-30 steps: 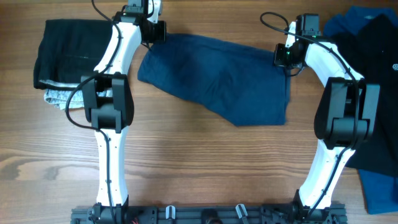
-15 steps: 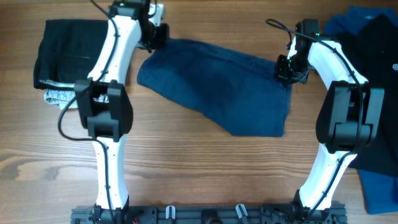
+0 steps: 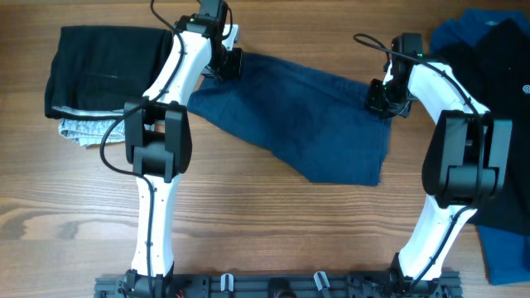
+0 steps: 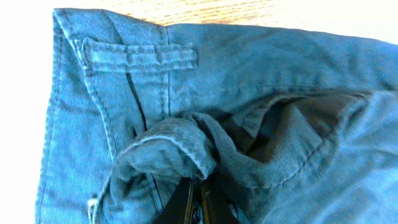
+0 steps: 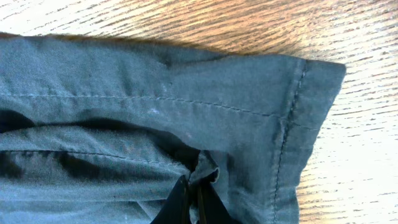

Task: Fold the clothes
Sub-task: 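Lift the shorts with both grippers and shake them out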

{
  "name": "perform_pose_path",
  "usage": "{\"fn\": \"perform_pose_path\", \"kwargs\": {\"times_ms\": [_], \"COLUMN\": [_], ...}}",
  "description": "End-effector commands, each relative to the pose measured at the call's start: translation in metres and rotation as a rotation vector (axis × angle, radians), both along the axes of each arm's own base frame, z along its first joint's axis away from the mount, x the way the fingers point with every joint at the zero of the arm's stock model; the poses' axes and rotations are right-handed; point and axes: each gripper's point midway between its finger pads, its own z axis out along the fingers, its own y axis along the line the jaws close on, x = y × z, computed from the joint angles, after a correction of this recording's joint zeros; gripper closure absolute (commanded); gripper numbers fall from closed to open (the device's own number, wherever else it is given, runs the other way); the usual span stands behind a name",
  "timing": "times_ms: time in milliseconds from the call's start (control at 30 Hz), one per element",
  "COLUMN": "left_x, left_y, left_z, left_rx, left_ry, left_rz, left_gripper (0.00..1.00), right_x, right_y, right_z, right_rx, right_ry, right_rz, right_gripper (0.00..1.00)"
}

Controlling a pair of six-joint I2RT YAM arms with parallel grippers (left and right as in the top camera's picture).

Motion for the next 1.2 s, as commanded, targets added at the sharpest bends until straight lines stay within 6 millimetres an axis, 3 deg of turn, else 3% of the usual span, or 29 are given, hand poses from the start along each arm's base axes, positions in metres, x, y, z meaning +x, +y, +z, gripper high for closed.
{"fn": "perform_pose_path", "kwargs": {"times_ms": [0, 133, 267, 333, 467, 600, 700, 867, 1000, 1133, 1167], "left_x": [-0.006, 0.004, 0.017, 0.031, 0.059, 0.089, 0.098, 0.109, 0.118, 0.128, 0.127], "left_y": [0.005, 0.003, 0.004, 0.006, 0.017, 0.027, 0.039, 0.045, 0.044, 0.042, 0.042], "left_z": [-0.046, -0.047, -0.046, -0.055, -0.068, -0.066, -0.079, -0.072, -0.037, 0.055, 0.069], "left_rx": [0.039, 0.029, 0.035, 0.045, 0.102, 0.078, 0.074, 0.064, 0.049, 0.015, 0.012], "left_ry": [0.063, 0.026, -0.025, -0.075, -0.186, -0.299, -0.324, -0.371, -0.424, -0.550, -0.564], "left_rz": [0.014, 0.015, 0.055, 0.069, 0.115, 0.151, 0.175, 0.190, 0.194, 0.202, 0.203], "left_gripper": [0.96, 0.96, 0.96, 0.96, 0.96, 0.96, 0.96, 0.96, 0.96, 0.96, 0.96], "right_x": [-0.014, 0.013, 0.043, 0.069, 0.095, 0.118, 0.133, 0.157, 0.168, 0.178, 0.177], "right_y": [-0.010, -0.013, -0.014, -0.016, -0.015, -0.016, -0.017, -0.018, -0.010, -0.002, 0.002], "right_z": [-0.046, -0.064, -0.068, -0.060, -0.047, -0.037, -0.038, -0.025, 0.009, 0.075, 0.088], "right_rx": [-0.056, -0.066, -0.077, -0.089, -0.088, -0.093, -0.098, -0.118, -0.079, -0.050, -0.034], "right_ry": [0.077, -0.020, -0.137, -0.252, -0.369, -0.474, -0.547, -0.671, -0.734, -0.847, -0.863], "right_rz": [-0.016, 0.006, 0.030, 0.043, 0.038, 0.035, 0.032, 0.053, 0.073, 0.111, 0.129], "right_gripper": [0.96, 0.96, 0.96, 0.96, 0.96, 0.96, 0.96, 0.96, 0.96, 0.96, 0.96]}}
